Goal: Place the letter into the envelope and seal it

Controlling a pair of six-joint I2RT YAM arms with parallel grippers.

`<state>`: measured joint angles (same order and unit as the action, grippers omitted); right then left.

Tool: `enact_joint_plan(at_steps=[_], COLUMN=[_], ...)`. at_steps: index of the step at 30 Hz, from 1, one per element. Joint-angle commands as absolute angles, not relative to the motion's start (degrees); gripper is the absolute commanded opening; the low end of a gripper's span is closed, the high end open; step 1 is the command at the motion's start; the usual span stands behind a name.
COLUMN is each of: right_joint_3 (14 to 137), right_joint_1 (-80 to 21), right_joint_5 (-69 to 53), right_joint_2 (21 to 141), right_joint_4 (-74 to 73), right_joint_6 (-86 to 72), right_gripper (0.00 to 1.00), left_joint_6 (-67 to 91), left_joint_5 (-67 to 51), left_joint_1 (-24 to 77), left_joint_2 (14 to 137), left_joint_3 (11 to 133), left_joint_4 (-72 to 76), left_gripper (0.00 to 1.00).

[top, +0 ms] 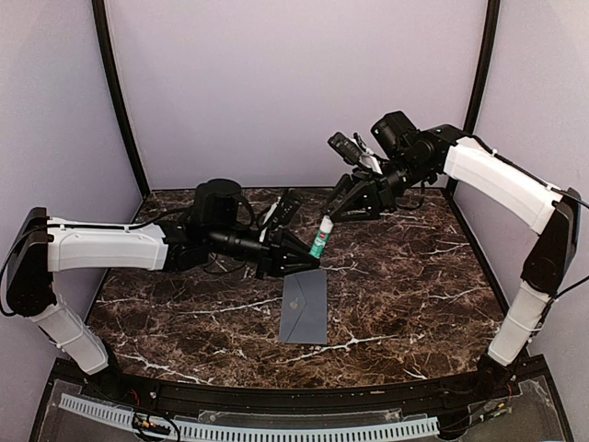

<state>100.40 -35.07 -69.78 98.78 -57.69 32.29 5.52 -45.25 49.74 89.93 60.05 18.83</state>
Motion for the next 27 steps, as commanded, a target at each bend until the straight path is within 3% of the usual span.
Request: enact_joint_plan(at_steps=[1,12,19,27], right_joint_3=[101.0,99.2,98.3,95.3], right_joint_1=[-36.1,-37.3,-37.3,-37.7], right_joint_5=[-71.5,-70.2,-70.2,-65.2], right_joint_2=[98.9,98.9,99.1,99.3], right_joint_4=[-55.9,-53.8,-51.4,-45.5], right_joint_6=[31.6,30.0,27.3,21.0], right_gripper=[0.43,0.37,0.12,0.00], left_joint_6=[6.4,7.6,7.9,12.8], left_joint_5=[-46.5,-46.2,-46.0,-42.2], left_joint_1=[49.3,48.9,48.9,48.7], left_joint_2=[87.5,87.0,86.8,87.6], left_joint_3=[59.8,59.2,59.1,59.0], left_joint_4=[20.9,22.8,23.1,27.5], left_gripper=[0.18,0.17,0.18,0.31])
